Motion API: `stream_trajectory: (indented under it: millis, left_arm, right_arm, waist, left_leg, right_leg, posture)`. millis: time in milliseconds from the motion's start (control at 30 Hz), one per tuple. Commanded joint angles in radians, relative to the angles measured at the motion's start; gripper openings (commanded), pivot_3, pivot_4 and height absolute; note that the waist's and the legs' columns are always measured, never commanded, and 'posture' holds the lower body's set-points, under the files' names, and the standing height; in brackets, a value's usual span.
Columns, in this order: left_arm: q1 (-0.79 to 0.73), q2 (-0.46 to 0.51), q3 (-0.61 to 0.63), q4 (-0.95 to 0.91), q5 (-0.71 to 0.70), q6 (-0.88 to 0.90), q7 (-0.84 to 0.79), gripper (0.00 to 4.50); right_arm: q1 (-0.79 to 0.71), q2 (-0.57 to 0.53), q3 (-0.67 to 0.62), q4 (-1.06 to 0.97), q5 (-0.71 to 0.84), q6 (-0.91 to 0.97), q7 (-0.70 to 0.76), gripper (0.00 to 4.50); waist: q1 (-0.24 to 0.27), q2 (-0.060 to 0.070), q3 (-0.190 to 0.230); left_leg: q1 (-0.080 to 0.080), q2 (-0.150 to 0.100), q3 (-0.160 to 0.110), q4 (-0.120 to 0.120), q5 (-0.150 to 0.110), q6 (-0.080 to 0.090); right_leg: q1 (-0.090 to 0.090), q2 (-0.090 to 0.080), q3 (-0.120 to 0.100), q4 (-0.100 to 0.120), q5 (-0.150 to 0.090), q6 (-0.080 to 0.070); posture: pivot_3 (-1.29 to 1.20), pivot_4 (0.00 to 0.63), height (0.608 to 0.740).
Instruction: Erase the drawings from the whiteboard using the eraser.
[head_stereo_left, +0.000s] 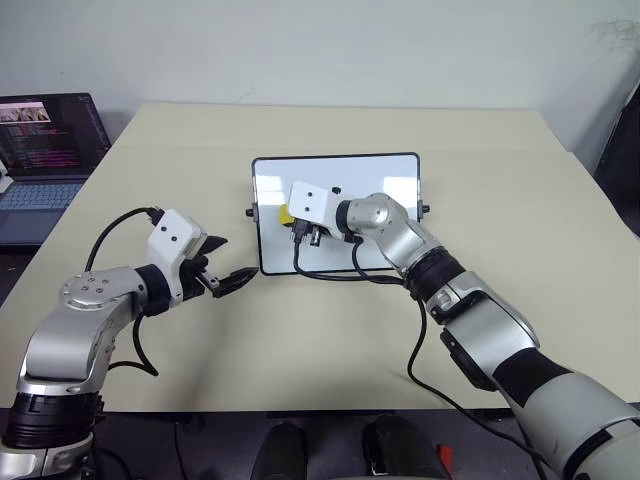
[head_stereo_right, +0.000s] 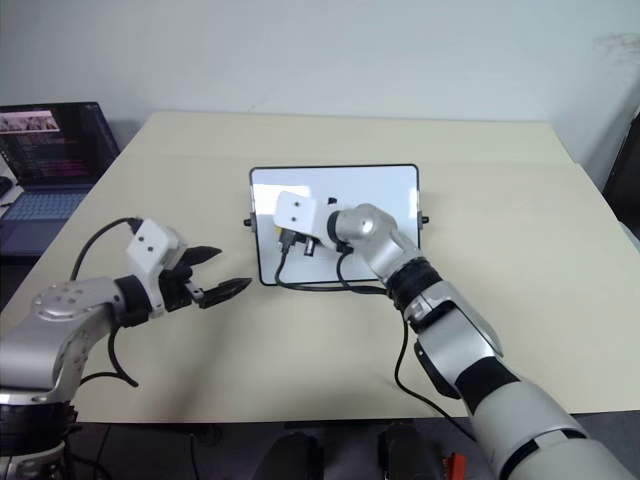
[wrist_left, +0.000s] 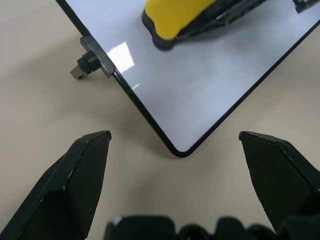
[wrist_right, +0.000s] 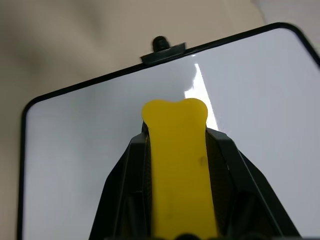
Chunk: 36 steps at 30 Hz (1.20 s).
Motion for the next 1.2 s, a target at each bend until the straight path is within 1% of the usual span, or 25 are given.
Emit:
stream_trajectory:
  millis: [33,167,233,433,567,667,800,867,900,1133,1200]
  left_arm:
    - [-0.021,0.006,-0.001,-0.013,-0.001,-0.021,-0.007,4.50]
    - [-0.028,0.009,-0.010,-0.006,-0.001,-0.024,-0.012,4.50]
    - [-0.028,0.008,-0.013,-0.004,-0.001,-0.023,-0.014,4.50]
    - [-0.034,0.011,-0.026,0.001,0.001,-0.030,-0.032,4.50]
    - [-0.045,0.013,-0.037,0.016,0.010,-0.041,-0.042,4.50]
    - [-0.049,0.012,-0.040,0.019,0.012,-0.043,-0.048,4.50]
    - [-0.046,0.013,-0.042,0.015,0.010,-0.042,-0.050,4.50]
    - [-0.037,0.017,-0.040,0.015,0.010,-0.041,-0.053,4.50]
    - [-0.032,0.019,-0.039,0.015,0.012,-0.041,-0.053,4.50]
    - [-0.012,0.026,-0.027,0.017,0.022,-0.045,-0.038,4.50]
    - [-0.002,0.028,-0.022,0.011,0.019,-0.046,-0.039,4.50]
  right_arm:
    - [-0.007,-0.024,-0.011,0.013,-0.020,0.005,-0.007,1.14]
    - [0.043,-0.042,0.030,-0.020,-0.038,0.018,0.076,1.14]
    - [0.058,-0.046,0.035,-0.044,-0.040,0.026,0.094,1.14]
    - [0.030,-0.049,-0.018,-0.057,-0.032,0.023,-0.019,1.14]
    - [0.032,-0.057,-0.029,-0.061,-0.030,0.037,-0.034,1.14]
    - [0.055,-0.061,-0.012,-0.077,-0.035,0.050,0.003,1.14]
    - [0.103,-0.074,0.033,-0.134,-0.045,0.078,0.099,1.14]
    - [0.118,-0.077,0.041,-0.159,-0.047,0.089,0.118,1.14]
    - [0.120,-0.076,0.042,-0.167,-0.048,0.091,0.116,1.14]
    - [0.053,-0.033,-0.017,-0.132,-0.036,0.044,-0.053,1.14]
    - [0.045,-0.028,-0.019,-0.121,-0.027,0.041,-0.051,1.14]
  waist:
    - [0.000,0.000,0.000]
    - [0.001,0.000,0.000]
    - [0.000,0.000,0.000]
    - [0.000,0.000,0.000]
    - [0.000,0.000,0.000]
    - [0.001,0.000,0.000]
    - [0.000,0.000,0.000]
    - [-0.001,0.000,0.000]
    - [-0.001,0.000,0.000]
    - [-0.002,0.000,0.000]
    - [-0.001,0.000,0.000]
  left_leg:
    - [0.000,0.000,0.000,0.000,0.000,0.000]
    - [0.000,0.000,0.000,0.000,0.000,0.000]
    - [0.001,0.000,0.000,0.000,0.000,0.000]
    - [0.002,0.000,-0.001,0.000,0.000,0.000]
    - [0.002,0.000,0.000,0.000,0.000,0.000]
    - [0.001,0.000,0.000,0.000,0.000,0.000]
    - [0.001,0.000,0.000,0.000,0.000,0.000]
    - [0.002,0.000,0.000,0.000,0.000,0.000]
    - [0.002,0.000,0.000,0.000,0.000,0.000]
    - [0.002,0.000,0.000,0.000,0.000,0.000]
    - [0.002,0.000,0.000,0.000,0.000,0.000]
  right_leg:
    - [0.000,0.000,0.000,0.000,0.000,0.000]
    - [0.000,0.000,0.000,0.000,0.000,0.000]
    - [0.001,0.000,0.000,-0.001,0.000,0.000]
    - [0.001,0.000,0.000,0.001,0.000,0.000]
    - [0.001,0.000,0.000,0.000,0.000,0.000]
    - [0.001,0.000,0.000,0.000,0.000,0.000]
    - [0.001,0.000,0.000,0.000,0.000,0.000]
    - [0.001,0.000,0.000,0.000,0.000,0.000]
    - [0.002,0.000,0.000,0.000,0.000,0.000]
    - [0.001,0.001,0.000,0.000,0.000,0.000]
    - [0.001,0.001,0.000,0.000,0.000,0.000]
  posture:
    - [0.00,0.150,0.740]
    - [0.00,0.150,0.740]
    - [0.00,0.150,0.740]
    - [0.00,0.150,0.740]
    - [0.00,0.150,0.740]
    - [0.00,0.150,0.740]
    - [0.00,0.150,0.740]
    - [0.00,0.150,0.740]
    - [0.00,0.150,0.740]
    - [0.00,0.150,0.740]
    - [0.00,0.150,0.740]
